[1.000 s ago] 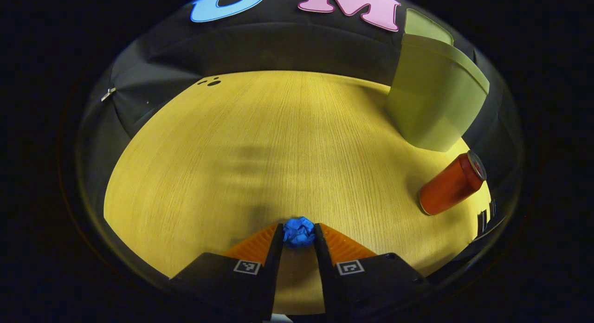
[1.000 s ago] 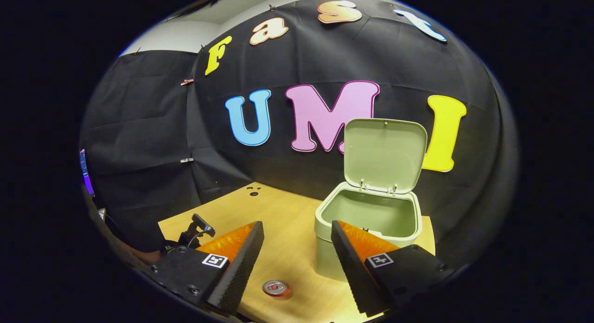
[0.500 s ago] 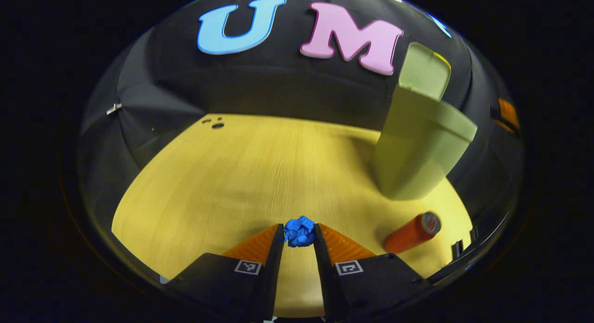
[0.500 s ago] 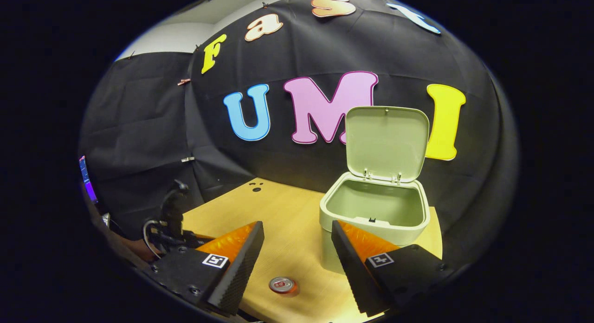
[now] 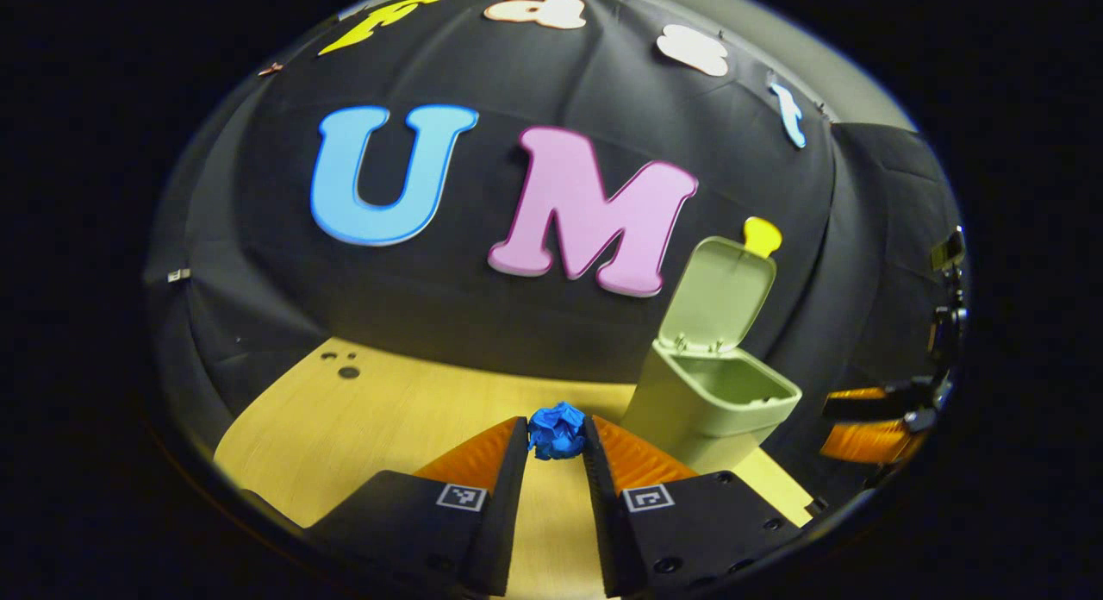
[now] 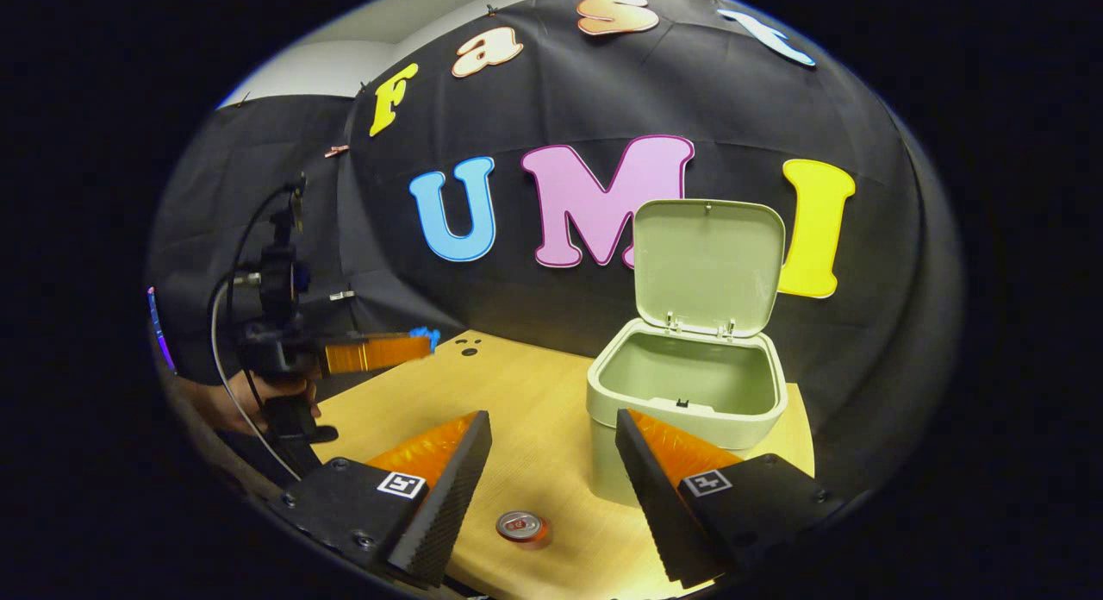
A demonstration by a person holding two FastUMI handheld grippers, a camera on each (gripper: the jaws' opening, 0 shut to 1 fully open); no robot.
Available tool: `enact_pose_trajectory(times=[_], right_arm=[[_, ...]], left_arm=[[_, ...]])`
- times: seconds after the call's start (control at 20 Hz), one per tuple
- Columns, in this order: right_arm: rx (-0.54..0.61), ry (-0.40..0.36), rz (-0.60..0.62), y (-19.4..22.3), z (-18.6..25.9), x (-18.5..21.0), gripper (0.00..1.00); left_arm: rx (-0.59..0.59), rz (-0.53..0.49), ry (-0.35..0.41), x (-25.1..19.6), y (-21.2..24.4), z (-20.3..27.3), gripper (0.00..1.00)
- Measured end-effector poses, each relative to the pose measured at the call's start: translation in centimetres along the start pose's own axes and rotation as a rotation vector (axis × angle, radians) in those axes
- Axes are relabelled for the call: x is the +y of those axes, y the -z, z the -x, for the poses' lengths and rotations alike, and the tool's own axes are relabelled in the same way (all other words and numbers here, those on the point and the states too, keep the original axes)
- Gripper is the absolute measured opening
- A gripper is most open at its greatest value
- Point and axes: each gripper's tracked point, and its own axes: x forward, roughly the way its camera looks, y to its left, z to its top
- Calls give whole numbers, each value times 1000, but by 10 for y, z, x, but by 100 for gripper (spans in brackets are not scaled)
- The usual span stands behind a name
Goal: Press the lid of the desktop garbage bin to open it, pick up the crumpled paper on the desktop and throw it into the bin, then pick up the pop can on the desktop and drop it into the bin, and finally close the garbage bin lid.
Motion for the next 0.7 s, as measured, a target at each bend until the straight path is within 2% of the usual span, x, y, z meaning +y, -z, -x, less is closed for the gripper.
enact_pose_trajectory(times=[0.15, 0.3, 0.7], right_arm=[[4, 14, -5, 5, 6, -2, 92], [14, 29, -19, 12, 10, -3, 93], [44, 73, -53, 34, 25, -16, 93]], left_arm=[[-56, -27, 52, -19, -32, -14, 43], [-79, -49, 96, -43, -46, -34, 43], [-82, -103, 219, -108, -50, -83, 43]])
